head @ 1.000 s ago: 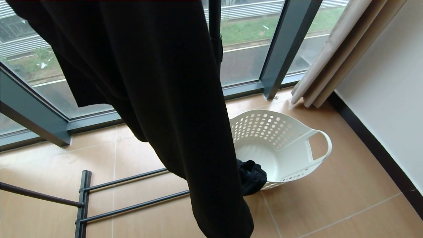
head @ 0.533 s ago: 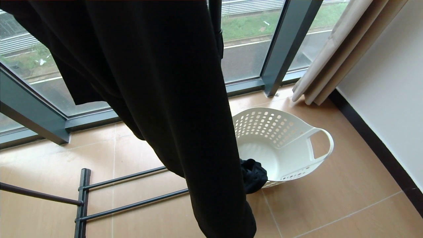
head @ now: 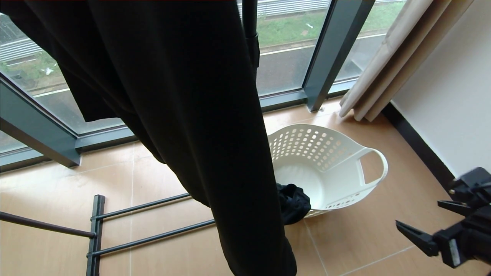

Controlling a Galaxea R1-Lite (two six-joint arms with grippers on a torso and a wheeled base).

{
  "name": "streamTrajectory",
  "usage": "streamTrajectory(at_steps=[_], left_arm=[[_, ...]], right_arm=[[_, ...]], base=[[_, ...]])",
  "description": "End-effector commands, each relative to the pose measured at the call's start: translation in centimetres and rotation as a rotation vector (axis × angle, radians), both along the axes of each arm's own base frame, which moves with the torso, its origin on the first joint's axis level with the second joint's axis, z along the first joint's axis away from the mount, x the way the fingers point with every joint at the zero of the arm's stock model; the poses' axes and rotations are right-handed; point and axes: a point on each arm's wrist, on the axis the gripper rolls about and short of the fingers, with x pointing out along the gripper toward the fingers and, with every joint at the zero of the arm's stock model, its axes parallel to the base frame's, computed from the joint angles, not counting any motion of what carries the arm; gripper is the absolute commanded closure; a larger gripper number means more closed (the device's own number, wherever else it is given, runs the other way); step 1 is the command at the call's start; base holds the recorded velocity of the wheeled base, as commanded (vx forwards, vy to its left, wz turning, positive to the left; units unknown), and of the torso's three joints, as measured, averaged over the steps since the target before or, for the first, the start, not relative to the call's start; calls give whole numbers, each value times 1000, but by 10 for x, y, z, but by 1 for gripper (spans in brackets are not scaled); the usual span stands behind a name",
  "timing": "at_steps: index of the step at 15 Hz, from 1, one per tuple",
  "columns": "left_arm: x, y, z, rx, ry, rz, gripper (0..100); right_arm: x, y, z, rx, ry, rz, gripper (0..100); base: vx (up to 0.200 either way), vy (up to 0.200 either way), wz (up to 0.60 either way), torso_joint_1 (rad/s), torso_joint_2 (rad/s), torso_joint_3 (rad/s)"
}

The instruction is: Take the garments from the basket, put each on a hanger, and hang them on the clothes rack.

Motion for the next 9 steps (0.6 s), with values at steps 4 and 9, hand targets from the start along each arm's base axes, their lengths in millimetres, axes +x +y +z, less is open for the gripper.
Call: streamTrajectory(at_steps=[4, 9], left_arm=[[0, 0, 0, 0, 0, 0, 0], [0, 0, 0, 0, 0, 0, 0]], right_arm=[[109, 69, -26, -202, 105, 117, 0], [160, 92, -40, -298, 106, 183, 0]], base=[[0, 0, 0, 0, 0, 0], [0, 0, 0, 0, 0, 0]])
